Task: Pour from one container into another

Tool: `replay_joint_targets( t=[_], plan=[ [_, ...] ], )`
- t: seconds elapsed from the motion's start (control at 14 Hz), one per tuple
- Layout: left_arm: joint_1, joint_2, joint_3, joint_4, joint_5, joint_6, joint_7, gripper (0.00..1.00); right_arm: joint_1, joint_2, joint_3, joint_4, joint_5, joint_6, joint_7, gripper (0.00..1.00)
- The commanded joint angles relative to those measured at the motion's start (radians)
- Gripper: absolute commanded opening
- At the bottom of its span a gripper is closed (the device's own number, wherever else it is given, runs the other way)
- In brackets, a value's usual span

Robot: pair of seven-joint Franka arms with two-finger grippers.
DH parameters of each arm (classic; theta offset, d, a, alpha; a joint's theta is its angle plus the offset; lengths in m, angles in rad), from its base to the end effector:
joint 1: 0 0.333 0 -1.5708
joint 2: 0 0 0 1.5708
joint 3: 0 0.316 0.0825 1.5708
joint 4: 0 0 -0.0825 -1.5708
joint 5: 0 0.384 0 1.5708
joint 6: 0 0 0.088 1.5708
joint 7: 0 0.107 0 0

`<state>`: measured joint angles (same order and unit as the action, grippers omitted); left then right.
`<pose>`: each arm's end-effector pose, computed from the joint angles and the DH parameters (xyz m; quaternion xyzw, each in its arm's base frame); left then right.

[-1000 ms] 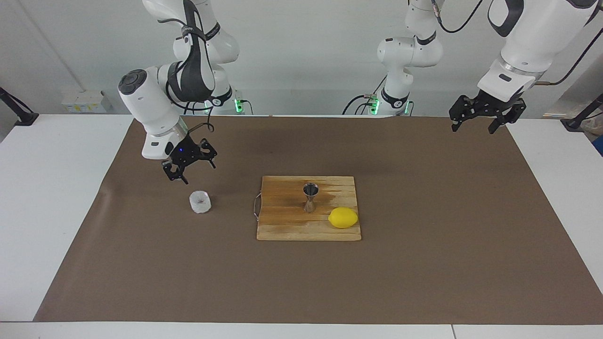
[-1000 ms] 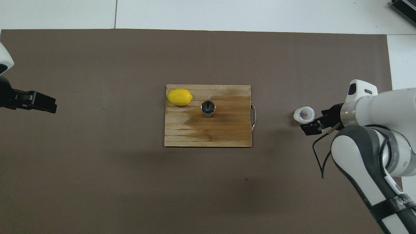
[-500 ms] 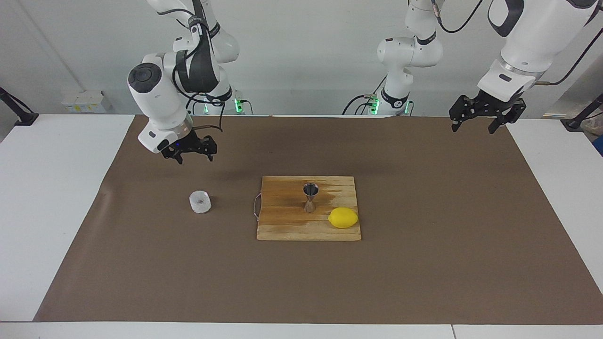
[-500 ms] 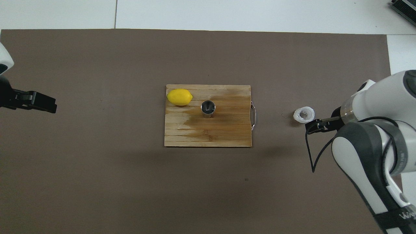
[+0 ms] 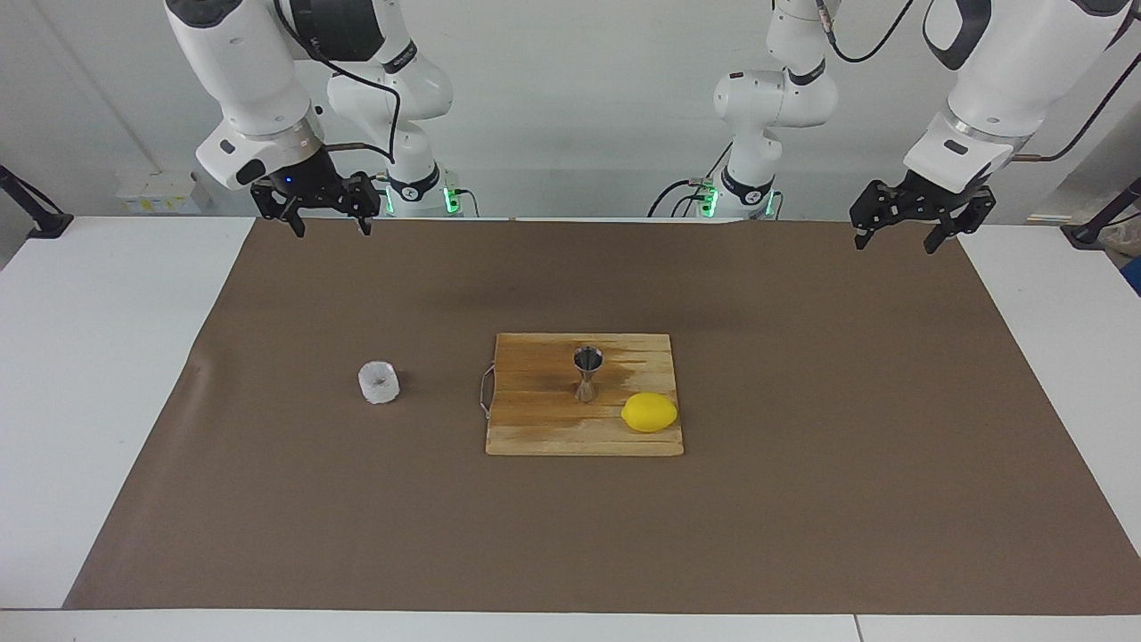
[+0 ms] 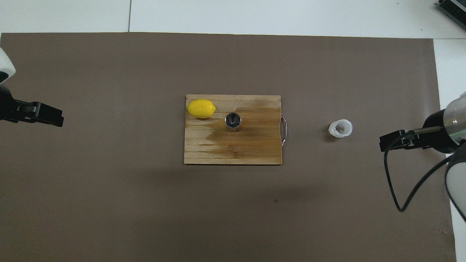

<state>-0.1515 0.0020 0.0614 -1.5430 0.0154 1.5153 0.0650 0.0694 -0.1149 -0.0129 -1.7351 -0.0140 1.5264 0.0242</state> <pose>0.5476 -0.0478 0.6317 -0.9969 0.0771 0.0147 0.0079 0.5102 0.0269 0.6050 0.9987 0.0162 -0.0466 0.0081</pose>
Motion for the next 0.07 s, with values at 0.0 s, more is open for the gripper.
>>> replay_joint_targets(
  t=[0.0],
  plan=[
    [0.009,-0.028,-0.005,-0.034,-0.009,0.009,0.004,1.00,-0.017,-0.012,-0.007,0.014,-0.001,-0.011,-0.030,1.00]
  ],
)
